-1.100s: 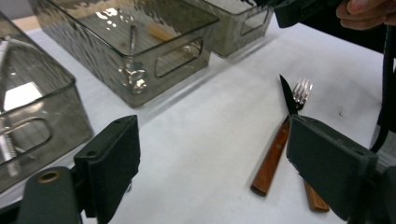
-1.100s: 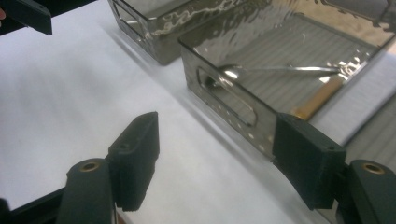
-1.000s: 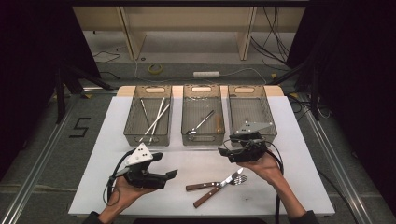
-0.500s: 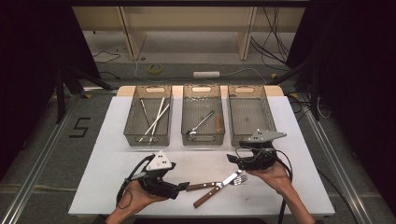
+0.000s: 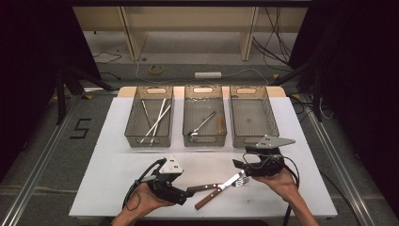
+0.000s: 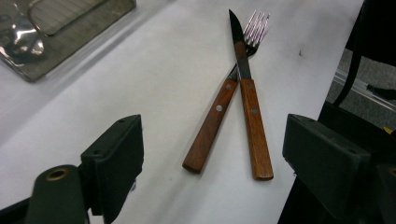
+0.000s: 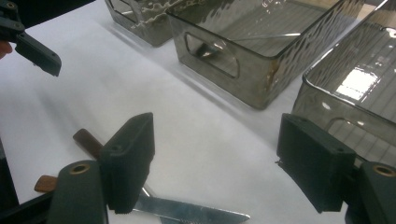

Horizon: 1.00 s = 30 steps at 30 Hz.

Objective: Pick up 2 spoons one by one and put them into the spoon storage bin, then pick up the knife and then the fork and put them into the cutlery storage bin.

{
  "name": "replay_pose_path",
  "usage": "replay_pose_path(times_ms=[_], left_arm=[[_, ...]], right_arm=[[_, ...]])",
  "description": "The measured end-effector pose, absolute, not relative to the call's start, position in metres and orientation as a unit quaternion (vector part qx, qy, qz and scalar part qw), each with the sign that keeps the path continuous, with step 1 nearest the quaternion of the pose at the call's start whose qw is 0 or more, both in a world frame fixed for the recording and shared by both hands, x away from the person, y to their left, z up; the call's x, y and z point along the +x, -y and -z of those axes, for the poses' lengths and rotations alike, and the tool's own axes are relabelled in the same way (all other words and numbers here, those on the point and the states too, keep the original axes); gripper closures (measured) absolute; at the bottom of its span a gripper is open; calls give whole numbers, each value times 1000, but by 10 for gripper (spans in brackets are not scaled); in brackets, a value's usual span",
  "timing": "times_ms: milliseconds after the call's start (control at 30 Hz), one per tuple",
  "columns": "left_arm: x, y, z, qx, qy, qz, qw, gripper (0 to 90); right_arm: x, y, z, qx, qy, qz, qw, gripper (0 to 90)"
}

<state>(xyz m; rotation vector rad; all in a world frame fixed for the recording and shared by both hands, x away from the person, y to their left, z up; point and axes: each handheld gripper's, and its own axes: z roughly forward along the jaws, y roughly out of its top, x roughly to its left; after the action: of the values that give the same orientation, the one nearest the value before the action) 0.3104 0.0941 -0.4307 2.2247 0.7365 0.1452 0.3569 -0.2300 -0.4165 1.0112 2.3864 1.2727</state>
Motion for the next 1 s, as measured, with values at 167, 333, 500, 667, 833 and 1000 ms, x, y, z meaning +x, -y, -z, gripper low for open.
replay_pose_path(times_ms=[167,333,500,667,833,1000], left_arm=[[311,-91,433,880,-291,-46,373,212],[310,-85,436,887,-287,-39,360,216],[309,-77,439,896,-276,-33,345,222],[308,-69,443,904,-269,-27,332,230],[306,-62,447,910,-262,-23,321,238],[307,-58,450,914,-260,-23,312,250]], right_arm=[[354,234,420,351,-818,-438,125,285],[352,235,420,353,-817,-437,126,282],[349,237,421,355,-816,-439,126,278],[346,239,422,356,-817,-436,125,277],[343,240,422,356,-817,-435,127,277],[341,241,423,355,-818,-434,126,275]])
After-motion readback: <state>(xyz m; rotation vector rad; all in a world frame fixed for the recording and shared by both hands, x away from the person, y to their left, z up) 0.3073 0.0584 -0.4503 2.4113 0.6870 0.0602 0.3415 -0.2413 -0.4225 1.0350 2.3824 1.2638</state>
